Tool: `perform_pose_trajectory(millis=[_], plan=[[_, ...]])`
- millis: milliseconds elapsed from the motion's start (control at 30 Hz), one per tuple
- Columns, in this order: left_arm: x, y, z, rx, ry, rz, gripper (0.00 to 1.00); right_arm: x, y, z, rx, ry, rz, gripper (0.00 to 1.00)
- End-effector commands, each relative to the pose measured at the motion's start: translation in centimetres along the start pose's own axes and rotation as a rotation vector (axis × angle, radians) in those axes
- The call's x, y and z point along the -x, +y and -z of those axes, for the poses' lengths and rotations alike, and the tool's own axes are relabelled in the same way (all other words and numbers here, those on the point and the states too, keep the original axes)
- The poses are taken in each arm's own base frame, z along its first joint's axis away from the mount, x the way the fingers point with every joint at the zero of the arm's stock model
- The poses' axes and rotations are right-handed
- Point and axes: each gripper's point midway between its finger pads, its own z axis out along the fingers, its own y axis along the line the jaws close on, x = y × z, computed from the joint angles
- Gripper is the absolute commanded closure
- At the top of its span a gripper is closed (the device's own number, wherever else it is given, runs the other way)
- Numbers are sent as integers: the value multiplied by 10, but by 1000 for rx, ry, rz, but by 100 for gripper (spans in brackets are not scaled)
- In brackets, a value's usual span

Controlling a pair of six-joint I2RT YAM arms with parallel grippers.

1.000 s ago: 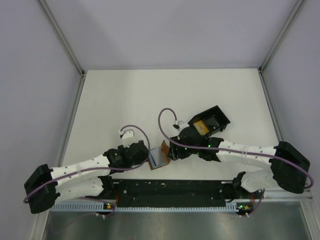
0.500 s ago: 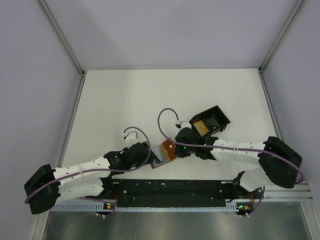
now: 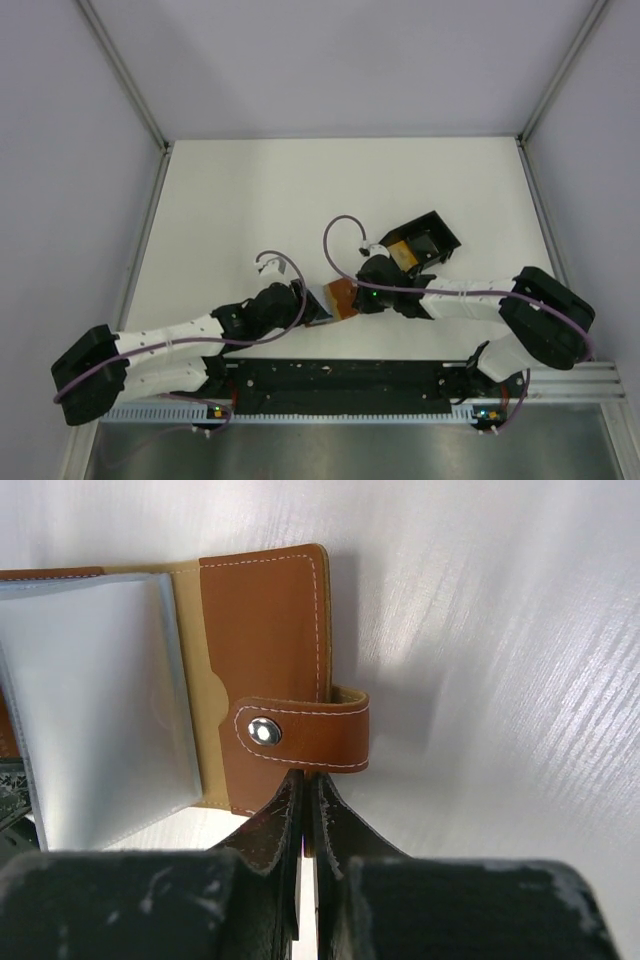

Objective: Put the credit cards into the card holder
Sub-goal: Close the card holder at the center of the board.

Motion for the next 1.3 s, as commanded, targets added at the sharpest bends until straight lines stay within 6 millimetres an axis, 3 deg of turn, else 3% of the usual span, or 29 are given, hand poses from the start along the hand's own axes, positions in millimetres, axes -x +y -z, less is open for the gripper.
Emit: perform_pose_trajectory(millis=[0,67,167,300,533,767,867,1000,1167,1267], plan=[[36,-57,2,-171,-114,-33,48,-15,-11,-1,-17,49,9,100],[46,-76,3,-192,-132,-73,51,-14,-7,-2,7,38,-1,100],[49,-86,-2,-188,-119,-120,52,-15,-8,-3,4,37,-14,100],[49,-97,-8,-190,-99,-154,46,-16,-10,-3,0,34,-26,100],[36,-87,-27,-122,-40,-182,50,-13,-11,1,5,2,-37,99],[23,-84,-45,-109,13,-244,50,2,-11,16,23,-95,-29,80],[20,-89,-53,-80,58,-290,49,10,-13,28,35,-150,-22,68],[13,-87,-60,-52,114,-333,48,20,-20,48,31,-221,16,60],[15,-86,-58,-62,128,-356,50,40,-27,63,41,-318,165,60],[23,-87,-49,-63,105,-370,54,42,-20,61,101,-339,383,60]])
